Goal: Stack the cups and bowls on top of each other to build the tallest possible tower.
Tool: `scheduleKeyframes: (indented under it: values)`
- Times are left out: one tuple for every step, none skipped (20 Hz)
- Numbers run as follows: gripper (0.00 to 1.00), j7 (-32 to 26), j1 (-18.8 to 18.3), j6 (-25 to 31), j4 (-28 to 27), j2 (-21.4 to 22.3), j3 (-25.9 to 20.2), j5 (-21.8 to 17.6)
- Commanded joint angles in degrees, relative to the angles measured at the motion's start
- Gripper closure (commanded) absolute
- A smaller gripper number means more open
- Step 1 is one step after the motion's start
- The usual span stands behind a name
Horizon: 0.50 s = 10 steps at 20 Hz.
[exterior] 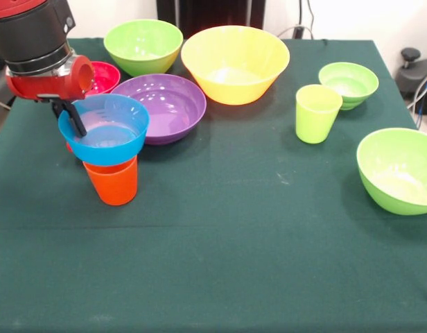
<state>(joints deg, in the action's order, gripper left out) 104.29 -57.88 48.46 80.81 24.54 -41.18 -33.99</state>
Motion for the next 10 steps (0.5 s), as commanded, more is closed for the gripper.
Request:
scheduleKeyframes:
  values:
    - [1.0, -9.5, 2.6, -0.1, 1.0, -1.5, 0.9, -2.3]
    - [1.0, -9.4, 2.6, -0.2, 1.0, -1.4, 0.9, -2.3]
    - [1.0, -9.5, 2.7, -0.1, 0.8, -1.5, 0.9, -2.3]
    - [1.0, -9.5, 2.7, 0.0, 0.7, -1.5, 1.0, -2.3]
    - [1.0, -9.6, 2.7, 0.2, 0.4, -1.7, 1.0, -2.2]
    - [1.0, -9.7, 2.8, 0.4, 0.2, -1.9, 1.0, -2.2]
    - [1.0, -9.8, 2.9, 0.6, -0.2, -2.2, 1.1, -2.1]
    - [1.0, -9.6, 2.9, 0.5, -0.2, -2.1, 1.1, -2.2]
    - [1.0, -9.5, 3.1, 0.5, -0.4, -2.1, 1.2, -2.3]
    - [1.0, -9.4, 3.2, 0.4, -0.4, -2.1, 1.2, -2.3]
